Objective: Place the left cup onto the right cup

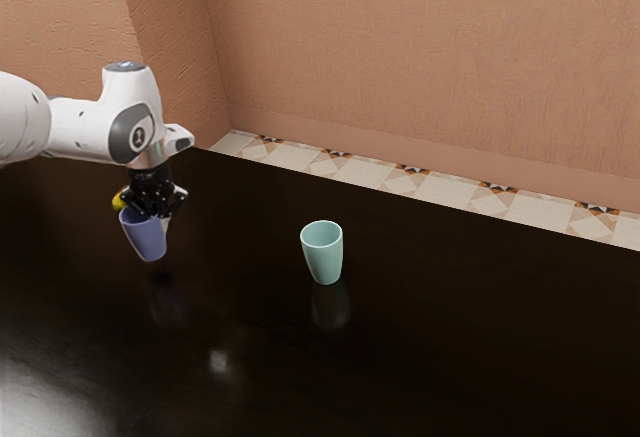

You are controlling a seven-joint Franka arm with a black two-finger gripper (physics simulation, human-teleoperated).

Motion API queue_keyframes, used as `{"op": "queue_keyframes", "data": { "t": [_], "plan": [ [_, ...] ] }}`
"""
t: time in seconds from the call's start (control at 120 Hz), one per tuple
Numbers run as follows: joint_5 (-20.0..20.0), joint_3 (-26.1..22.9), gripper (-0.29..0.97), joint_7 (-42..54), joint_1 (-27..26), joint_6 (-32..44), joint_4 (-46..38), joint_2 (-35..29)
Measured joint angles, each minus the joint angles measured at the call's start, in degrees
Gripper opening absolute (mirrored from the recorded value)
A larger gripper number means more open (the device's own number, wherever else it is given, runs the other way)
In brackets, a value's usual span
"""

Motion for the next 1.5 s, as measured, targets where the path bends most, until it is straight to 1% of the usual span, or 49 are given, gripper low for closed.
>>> {"op": "queue_keyframes", "data": {
  "t": [0.1, 0.175, 0.3, 0.4, 0.467, 0.592, 0.7, 0.775, 0.933, 1.075, 1.208, 1.5],
  "plan": [
    [0.49, -0.41, -0.1, -0.99, -1.84, -2.7, 0.14, -4.48],
    [0.69, -2.6, -0.1, -1.99, -2.8, -4.34, 0.75, -6.54],
    [0.83, -6.9, -0.1, -4.12, -3.38, -7.8, 4.54, -7.35],
    [0.9, -9.83, -0.1, -6.39, -3.48, -11.86, 9.11, -6.81],
    [0.92, -11.28, -0.1, -8.01, -3.46, -14.78, 12.6, -5.46],
    [1.31, -15.5, -0.1, -11.29, -3.5, -20.6, 19.35, -1.78],
    [2.24, -18.92, -0.1, -14.12, -3.72, -24.19, 23.26, 0.99],
    [2.9, -19.87, -0.11, -15.93, -4.41, -25.94, 25.37, 2.44],
    [3.7, -20.79, -0.11, -19.23, -6.39, -29.11, 32.78, 7.87],
    [5.11, -22.34, -0.11, -21.5, -6.92, -30.63, 39.0, 12.63],
    [6.21, -24.0, -0.11, -23.19, -7.02, -30.98, 42.55, 15.89],
    [8.22, -26.12, -0.11, -25.8, -7.04, -28.55, 43.82, 18.65]
  ]
}}
